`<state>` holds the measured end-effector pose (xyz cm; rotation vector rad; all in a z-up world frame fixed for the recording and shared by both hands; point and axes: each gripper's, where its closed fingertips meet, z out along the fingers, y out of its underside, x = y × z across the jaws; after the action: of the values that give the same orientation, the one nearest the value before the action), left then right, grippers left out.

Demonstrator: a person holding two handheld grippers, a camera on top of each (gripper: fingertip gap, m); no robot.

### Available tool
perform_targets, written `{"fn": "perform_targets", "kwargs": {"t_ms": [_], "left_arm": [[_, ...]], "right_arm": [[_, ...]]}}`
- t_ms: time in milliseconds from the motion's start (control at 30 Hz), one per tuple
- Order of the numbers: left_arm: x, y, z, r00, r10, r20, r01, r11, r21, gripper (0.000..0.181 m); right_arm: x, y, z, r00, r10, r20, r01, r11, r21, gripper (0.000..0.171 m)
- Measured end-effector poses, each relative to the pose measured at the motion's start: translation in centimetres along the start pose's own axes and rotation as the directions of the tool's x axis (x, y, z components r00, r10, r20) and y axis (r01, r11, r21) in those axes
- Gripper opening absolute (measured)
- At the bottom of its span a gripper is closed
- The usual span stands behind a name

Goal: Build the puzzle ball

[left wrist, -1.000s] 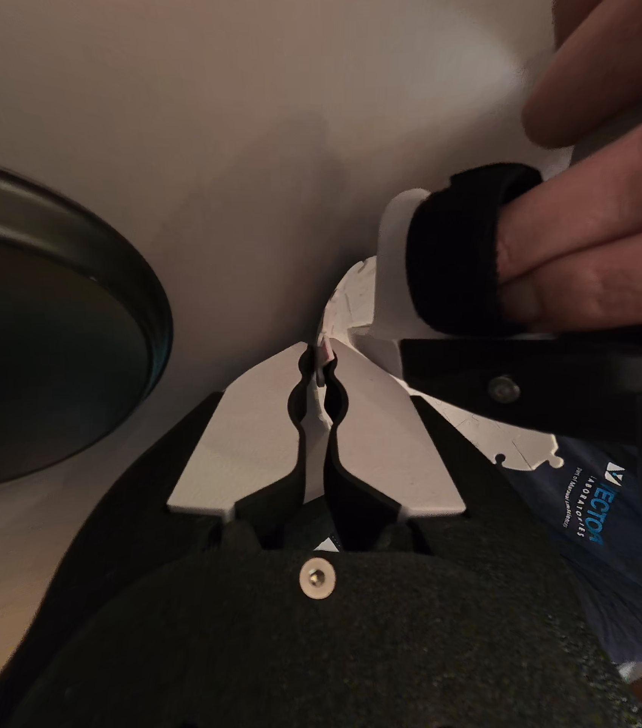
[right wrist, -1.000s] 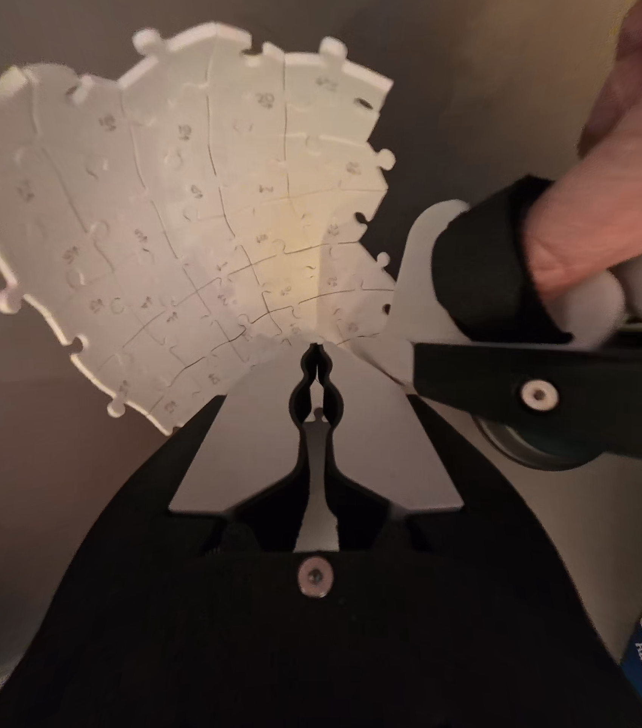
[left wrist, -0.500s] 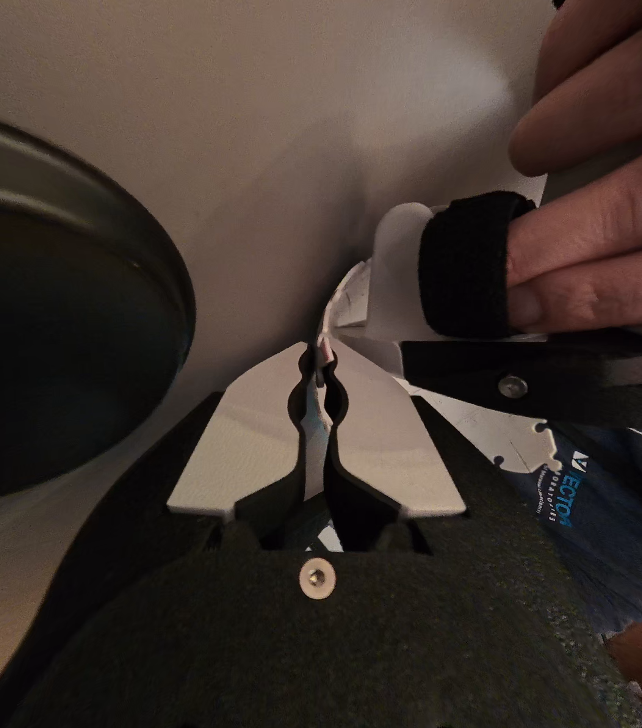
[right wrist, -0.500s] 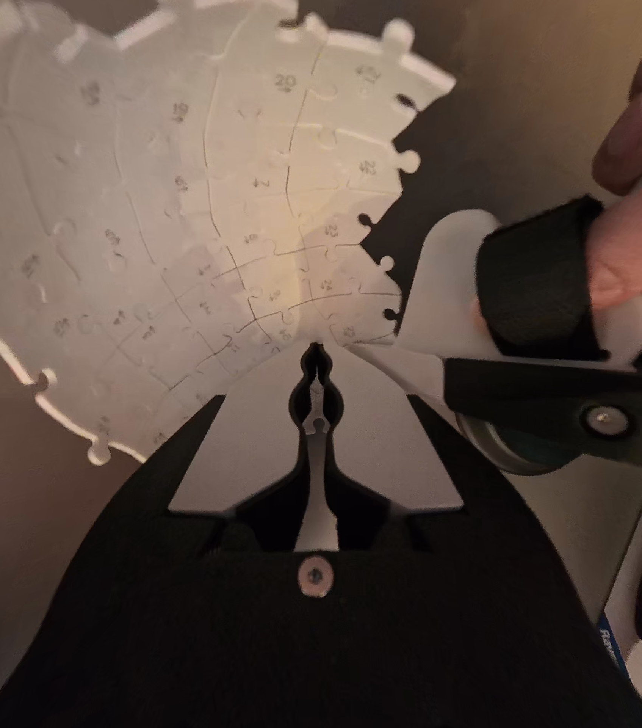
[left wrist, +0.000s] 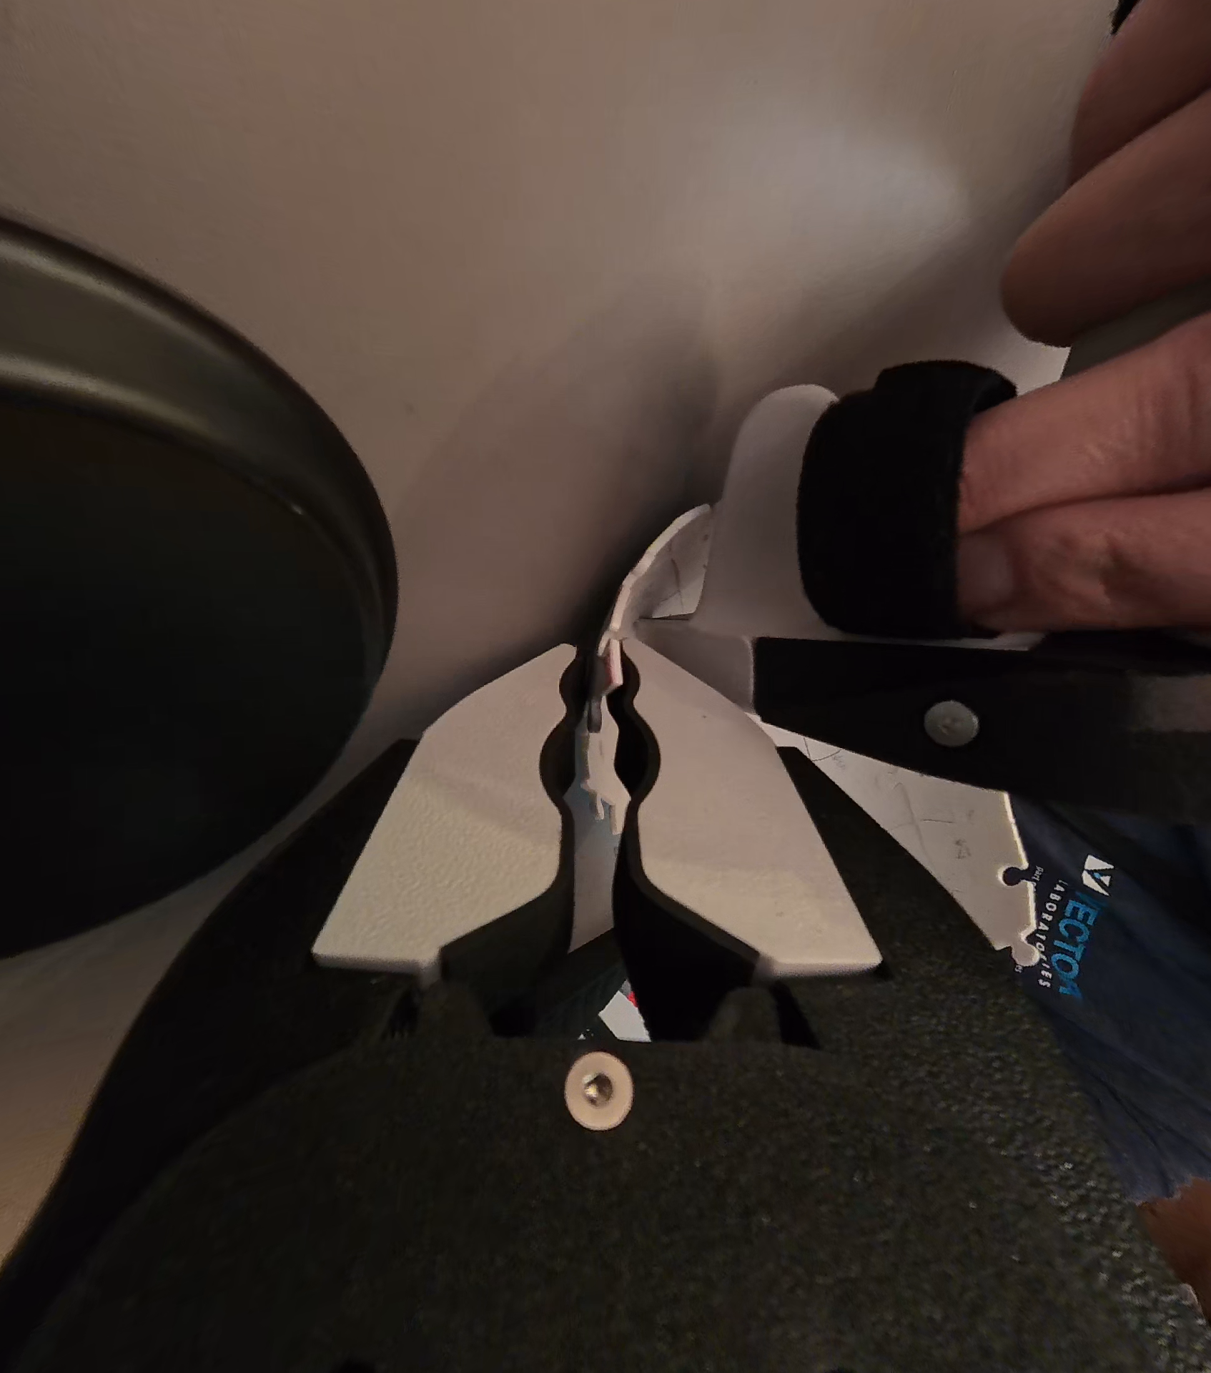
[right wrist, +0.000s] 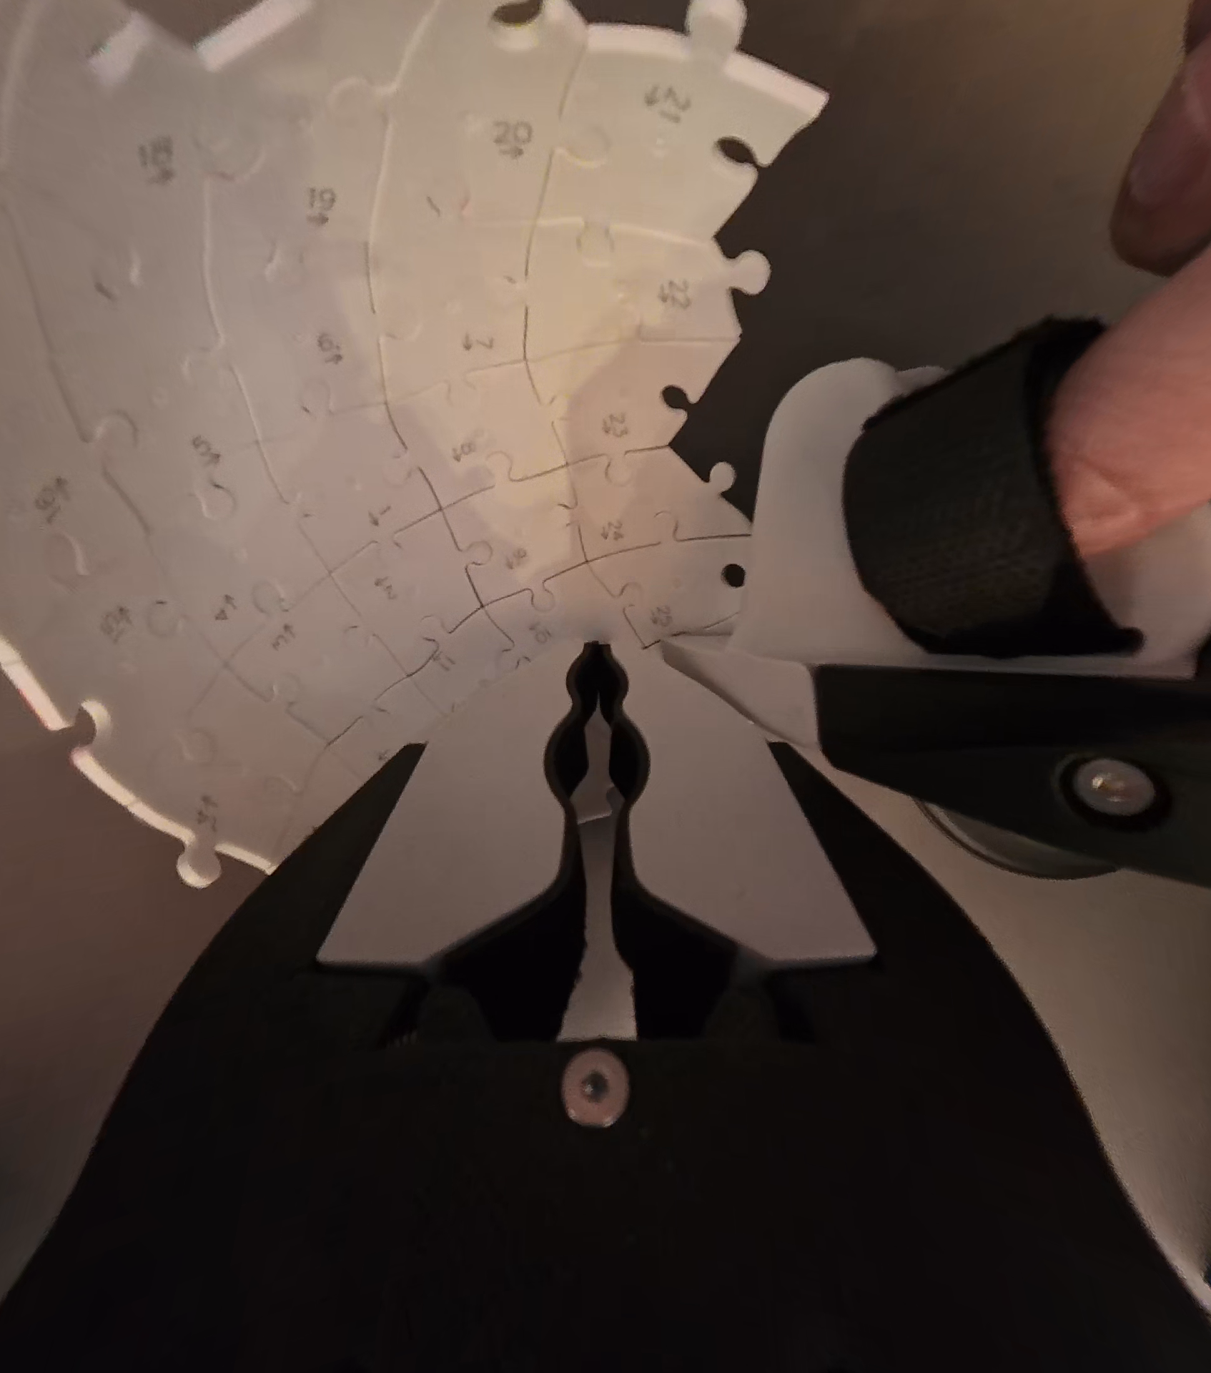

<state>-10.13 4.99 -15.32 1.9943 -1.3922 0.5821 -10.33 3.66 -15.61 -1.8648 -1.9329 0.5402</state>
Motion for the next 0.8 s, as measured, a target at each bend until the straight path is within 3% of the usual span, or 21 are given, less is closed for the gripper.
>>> {"fn": "perform_targets", "kwargs": {"t_ms": [133,267,800], "left_arm": [[0.3,0.0,0.0,1.0,0.009,-0.005,-0.009,1.0,0.002,0.004],[0.4,0.1,-0.1,1.0,0.008,0.0,-0.008,1.0,0.002,0.004],[0.1,0.0,0.1,1.0,-0.007,0.005,0.007,1.0,-0.019,0.004]], "right_arm": [[0.0,-0.1,-0.4,0.999,-0.05,-0.022,0.05,0.999,0.005,0.002],[0.3,-1.4,-2.5,0.999,-0.033,-0.034,0.037,0.993,0.112,0.001],[0.1,0.3,-0.2,1.0,-0.005,-0.002,0.005,1.0,-0.019,0.002]]}}
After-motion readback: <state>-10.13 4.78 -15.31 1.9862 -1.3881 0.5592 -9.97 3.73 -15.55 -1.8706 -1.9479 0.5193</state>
